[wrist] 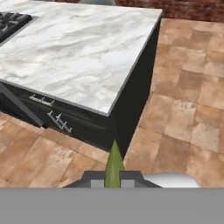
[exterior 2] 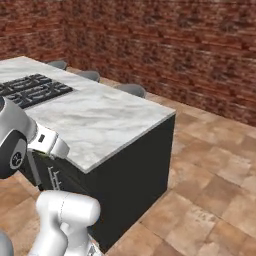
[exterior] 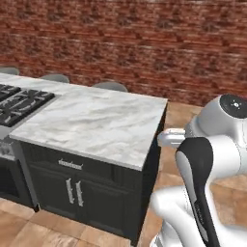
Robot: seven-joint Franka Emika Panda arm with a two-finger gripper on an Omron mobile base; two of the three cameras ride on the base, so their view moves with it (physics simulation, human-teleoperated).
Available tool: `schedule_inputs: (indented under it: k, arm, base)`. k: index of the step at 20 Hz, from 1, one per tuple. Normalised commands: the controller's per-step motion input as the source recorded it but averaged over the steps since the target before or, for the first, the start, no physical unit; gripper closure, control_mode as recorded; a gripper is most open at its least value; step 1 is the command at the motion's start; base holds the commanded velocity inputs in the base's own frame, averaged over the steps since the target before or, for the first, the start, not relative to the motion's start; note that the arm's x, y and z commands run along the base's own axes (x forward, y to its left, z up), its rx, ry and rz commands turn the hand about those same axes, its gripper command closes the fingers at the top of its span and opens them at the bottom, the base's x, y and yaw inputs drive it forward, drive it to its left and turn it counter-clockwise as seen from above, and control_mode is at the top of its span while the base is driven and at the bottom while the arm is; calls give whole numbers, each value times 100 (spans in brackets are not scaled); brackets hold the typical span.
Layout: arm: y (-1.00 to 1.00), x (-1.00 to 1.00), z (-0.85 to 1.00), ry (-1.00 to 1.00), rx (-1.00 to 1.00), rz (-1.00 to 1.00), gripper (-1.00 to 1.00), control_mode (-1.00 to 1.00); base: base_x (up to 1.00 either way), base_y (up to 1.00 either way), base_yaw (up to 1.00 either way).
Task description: Grab the lemon wedge and lime from the fridge, place them in the blender, close the lid, and turn on the blender to create a marinade.
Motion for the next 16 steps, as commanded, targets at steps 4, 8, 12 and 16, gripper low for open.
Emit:
schedule_inputs:
  k: [4, 8, 12, 16]
  arm:
    - [0, 0, 0, 0, 0, 0, 100, 100]
    - [0, 0, 0, 0, 0, 0, 100, 100]
    - [0, 0, 0, 0, 0, 0, 100, 100]
    - [0, 0, 0, 0, 0, 0, 100, 100]
  base:
    - [0, 2, 71]
    - [12, 8, 46]
    - [14, 8, 38]
    - [41, 19, 25]
